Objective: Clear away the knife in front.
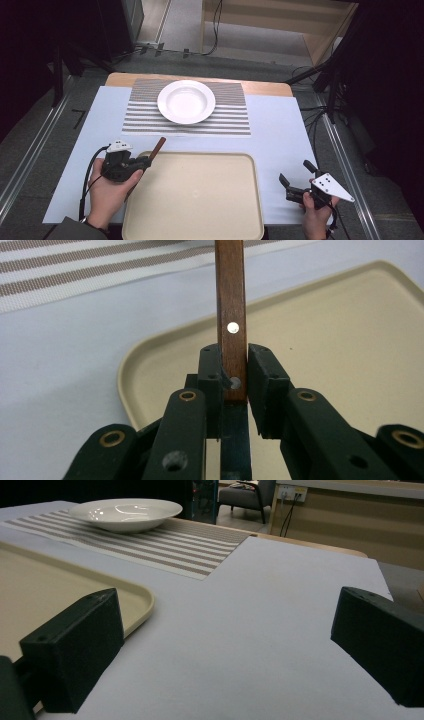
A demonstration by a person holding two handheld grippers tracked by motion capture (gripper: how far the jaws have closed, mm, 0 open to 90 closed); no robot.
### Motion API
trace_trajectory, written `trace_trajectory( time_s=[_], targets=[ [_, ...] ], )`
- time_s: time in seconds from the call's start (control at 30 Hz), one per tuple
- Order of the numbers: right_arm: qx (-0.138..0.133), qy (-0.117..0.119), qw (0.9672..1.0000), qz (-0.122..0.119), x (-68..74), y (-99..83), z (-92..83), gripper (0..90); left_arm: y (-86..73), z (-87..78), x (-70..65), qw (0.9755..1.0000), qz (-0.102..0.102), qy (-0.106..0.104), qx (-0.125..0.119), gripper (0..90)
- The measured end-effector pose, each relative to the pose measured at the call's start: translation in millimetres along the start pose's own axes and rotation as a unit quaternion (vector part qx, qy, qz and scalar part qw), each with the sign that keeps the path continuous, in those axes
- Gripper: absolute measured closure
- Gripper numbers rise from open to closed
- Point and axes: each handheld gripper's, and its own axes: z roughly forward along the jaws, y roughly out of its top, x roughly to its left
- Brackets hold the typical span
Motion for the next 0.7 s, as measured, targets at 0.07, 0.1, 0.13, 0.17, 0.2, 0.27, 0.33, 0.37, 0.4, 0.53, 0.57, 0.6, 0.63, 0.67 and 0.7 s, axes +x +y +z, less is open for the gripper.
trace_trajectory(
  time_s=[0.07,0.1,0.13,0.17,0.2,0.27,0.33,0.37,0.4,0.53,0.57,0.6,0.63,0.67,0.7],
  targets=[
    [0.001,0.001,1.0,-0.002,0.0,0.0,0.1,0.0,-4.0,0.0,-3.4,1.0,0.001,0.001,0.003,76.7],
    [0.002,0.001,1.0,-0.001,0.4,0.0,0.1,0.0,-6.3,0.3,-5.3,1.0,0.0,0.001,0.003,76.7],
    [0.002,0.0,1.0,0.0,0.5,0.0,0.0,0.0,-8.2,0.4,-6.8,1.0,0.002,0.001,0.006,76.7],
    [0.002,0.0,1.0,0.0,0.5,0.0,0.0,0.0,-10.2,0.6,-8.3,1.0,0.001,-0.002,0.006,76.7],
    [0.001,0.0,1.0,-0.002,0.3,0.0,0.2,0.0,-13.4,0.5,-10.6,1.0,0.002,-0.003,0.006,76.7],
    [0.001,0.0,1.0,-0.002,0.4,0.0,0.2,0.0,-14.9,0.5,-11.6,1.0,0.001,-0.004,0.007,76.7],
    [0.002,0.0,1.0,0.0,0.6,0.0,0.1,0.0,-17.8,0.6,-12.8,1.0,-0.001,-0.005,0.008,76.7],
    [0.002,0.0,1.0,0.0,0.5,0.0,0.1,0.0,-19.6,1.0,-13.3,0.9999,-0.002,-0.007,0.007,76.7],
    [0.001,0.0,1.0,-0.001,0.4,0.0,0.2,0.0,-21.4,1.2,-13.7,0.9999,-0.001,-0.006,0.009,76.7],
    [0.002,0.0,1.0,-0.001,0.6,0.0,0.1,0.0,-30.7,4.8,-16.3,0.9999,-0.003,-0.007,0.016,76.7],
    [0.002,0.0,1.0,-0.001,0.6,0.0,0.1,0.0,-32.9,5.6,-16.6,0.9998,-0.006,-0.007,0.016,76.7],
    [0.002,0.0,1.0,-0.001,0.6,0.0,0.1,0.0,-34.8,6.2,-16.3,0.9998,-0.007,-0.01,0.017,76.7],
    [0.002,0.0,1.0,-0.001,0.6,0.0,0.2,0.0,-36.7,7.1,-16.6,0.9998,-0.009,-0.008,0.017,76.6],
    [0.002,0.0,1.0,-0.001,0.6,0.0,0.2,0.0,-38.3,7.6,-16.6,0.9997,-0.01,-0.008,0.019,76.6],
    [0.003,-0.001,1.0,-0.001,0.8,0.0,0.1,0.0,-41.8,8.7,-16.3,0.9997,-0.014,-0.009,0.019,76.6]
  ],
)
